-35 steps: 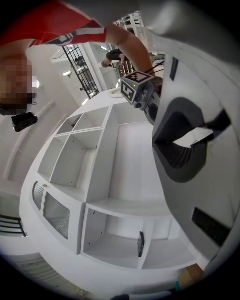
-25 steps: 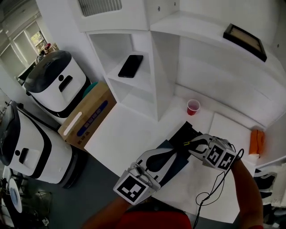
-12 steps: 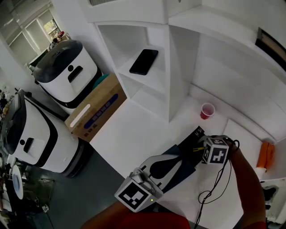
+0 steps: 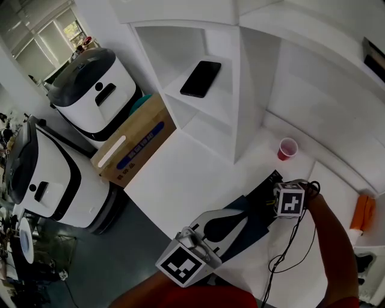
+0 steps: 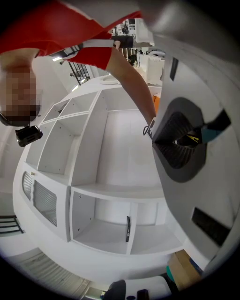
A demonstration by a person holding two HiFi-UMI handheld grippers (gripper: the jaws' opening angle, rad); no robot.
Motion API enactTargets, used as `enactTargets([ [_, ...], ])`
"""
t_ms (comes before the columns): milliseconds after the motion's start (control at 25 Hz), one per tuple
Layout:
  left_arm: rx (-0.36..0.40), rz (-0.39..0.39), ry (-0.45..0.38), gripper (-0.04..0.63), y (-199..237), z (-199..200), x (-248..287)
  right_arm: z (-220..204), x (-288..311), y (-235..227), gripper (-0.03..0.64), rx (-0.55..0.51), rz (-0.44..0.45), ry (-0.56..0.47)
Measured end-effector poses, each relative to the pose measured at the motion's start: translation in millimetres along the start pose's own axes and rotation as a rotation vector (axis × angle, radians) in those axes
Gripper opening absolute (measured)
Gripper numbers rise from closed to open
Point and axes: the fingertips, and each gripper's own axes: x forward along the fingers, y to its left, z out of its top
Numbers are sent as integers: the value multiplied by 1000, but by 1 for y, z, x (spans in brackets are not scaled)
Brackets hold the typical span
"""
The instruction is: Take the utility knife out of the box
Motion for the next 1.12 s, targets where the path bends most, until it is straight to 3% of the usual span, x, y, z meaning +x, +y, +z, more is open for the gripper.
enactTargets([
  [280, -18, -4, 2, 6, 0, -3, -2, 3, 1, 1, 89, -4, 30, 20],
  [480, -17, -12, -7, 5, 0, 0, -5, 11, -10, 0, 87, 14, -49, -33],
  [640, -9, -24, -12, 5, -1, 2, -9, 28, -46, -6, 87, 62, -193, -167],
  [840, -1, -49, -13, 5, -7, 6, -11, 50, -115, -1, 87, 171, -427, -414],
  [1000, -8, -65, -17, 5, -12, 13, -13, 61, -172, 24, 87, 285, -606, -634],
  [1120, -3, -82, -29, 5, -17, 21, -13, 74, -213, 53, 87, 390, -687, -820],
])
